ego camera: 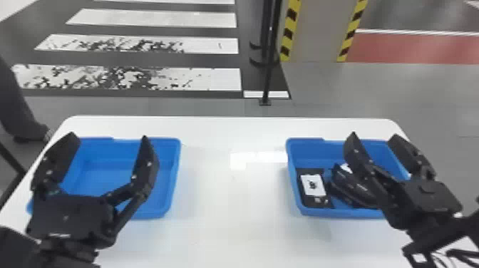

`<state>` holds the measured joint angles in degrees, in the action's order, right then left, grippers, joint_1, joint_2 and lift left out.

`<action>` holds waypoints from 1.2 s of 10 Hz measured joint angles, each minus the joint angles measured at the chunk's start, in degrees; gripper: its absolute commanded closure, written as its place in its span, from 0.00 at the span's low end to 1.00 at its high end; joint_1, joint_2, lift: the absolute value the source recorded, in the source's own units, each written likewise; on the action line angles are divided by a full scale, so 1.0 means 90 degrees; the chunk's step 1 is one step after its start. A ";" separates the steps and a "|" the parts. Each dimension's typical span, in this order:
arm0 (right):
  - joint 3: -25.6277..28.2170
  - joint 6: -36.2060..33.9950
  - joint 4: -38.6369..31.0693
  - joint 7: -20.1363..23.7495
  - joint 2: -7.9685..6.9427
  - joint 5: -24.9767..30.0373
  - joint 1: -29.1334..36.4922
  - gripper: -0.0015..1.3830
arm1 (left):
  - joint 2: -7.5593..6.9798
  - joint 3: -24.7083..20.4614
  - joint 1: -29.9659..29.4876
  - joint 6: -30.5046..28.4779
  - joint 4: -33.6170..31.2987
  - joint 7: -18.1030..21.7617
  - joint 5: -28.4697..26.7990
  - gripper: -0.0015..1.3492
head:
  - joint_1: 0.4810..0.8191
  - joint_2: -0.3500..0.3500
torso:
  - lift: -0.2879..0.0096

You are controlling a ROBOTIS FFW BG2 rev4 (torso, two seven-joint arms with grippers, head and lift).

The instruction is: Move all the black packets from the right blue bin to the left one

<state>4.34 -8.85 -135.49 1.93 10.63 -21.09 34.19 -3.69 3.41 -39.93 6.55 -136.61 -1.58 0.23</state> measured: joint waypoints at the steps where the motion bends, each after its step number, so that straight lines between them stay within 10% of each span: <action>1: 0.0000 0.0000 -0.0029 -0.0006 0.0002 0.0043 0.0012 0.22 | 0.0000 0.0007 -0.0005 -0.0029 0.0000 0.0000 0.0002 0.05 | 0.63 0.44 | 0.50; 9: -0.0025 -0.0091 -0.0093 -0.0048 0.0021 0.0085 0.0016 0.22 | 0.0000 -0.0005 -0.0016 0.0007 0.0000 0.0000 0.0023 0.05 | 0.63 0.44 | 0.50; 12: -0.0025 -0.1308 -0.0377 -0.0040 0.0107 0.0028 -0.0315 0.22 | 0.0000 -0.0010 -0.0030 0.0007 0.0000 0.0008 0.0025 0.05 | 0.63 0.47 | 0.50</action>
<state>4.11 -20.63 -138.88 1.57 11.60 -20.84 31.35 -3.69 3.32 -40.21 6.62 -136.61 -1.51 0.45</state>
